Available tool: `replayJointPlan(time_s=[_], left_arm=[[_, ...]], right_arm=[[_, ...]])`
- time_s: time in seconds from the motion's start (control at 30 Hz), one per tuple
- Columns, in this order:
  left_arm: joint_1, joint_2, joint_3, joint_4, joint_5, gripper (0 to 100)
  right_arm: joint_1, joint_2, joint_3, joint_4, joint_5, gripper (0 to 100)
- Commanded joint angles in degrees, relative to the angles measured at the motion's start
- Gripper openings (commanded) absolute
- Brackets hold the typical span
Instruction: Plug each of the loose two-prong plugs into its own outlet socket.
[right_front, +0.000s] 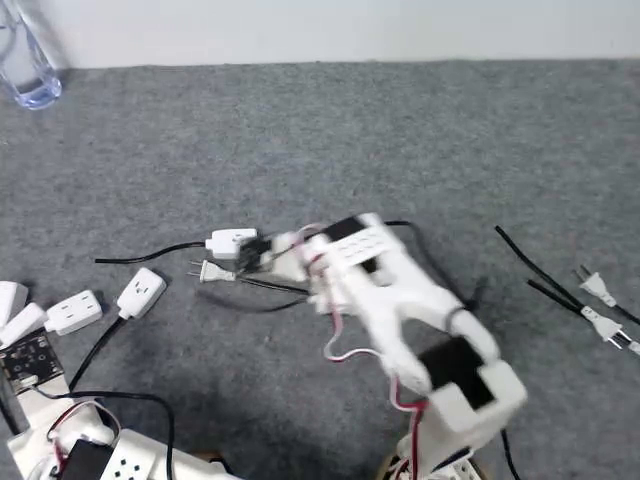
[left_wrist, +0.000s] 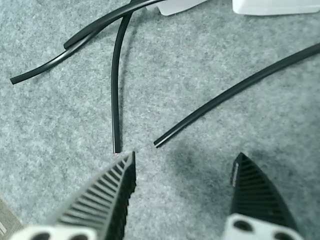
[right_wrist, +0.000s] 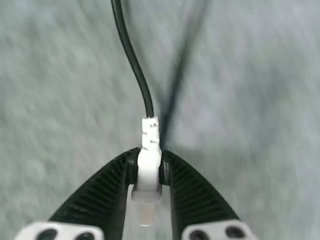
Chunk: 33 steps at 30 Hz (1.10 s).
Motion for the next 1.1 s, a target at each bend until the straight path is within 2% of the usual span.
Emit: replayJointPlan(time_s=[0.0, 0.27, 0.4, 0.6, 0.77, 1.07], left_arm=[[0.26, 0.00, -0.48, -0.44, 0.00, 29], [0.26, 0.00, -0.48, -0.44, 0.00, 29], [0.26, 0.00, -0.48, -0.44, 0.00, 29], [0.09, 0.00, -0.48, -0.44, 0.00, 29], [-0.09, 0.00, -0.48, -0.44, 0.00, 29], [-0.18, 0.00, -0.48, -0.44, 0.00, 29]], right_arm=[[8.04, -14.46, 3.69, 1.89, 4.75, 0.8], [31.08, -39.96, 16.18, -2.15, 16.88, 0.8], [42.59, -45.93, 27.25, -12.79, 22.07, 0.8], [56.92, -47.78, 44.48, -35.82, 29.10, 0.8], [60.18, -47.78, 52.84, -51.12, 29.63, 0.8], [60.26, -47.87, 53.98, -52.53, 22.42, 0.8]])
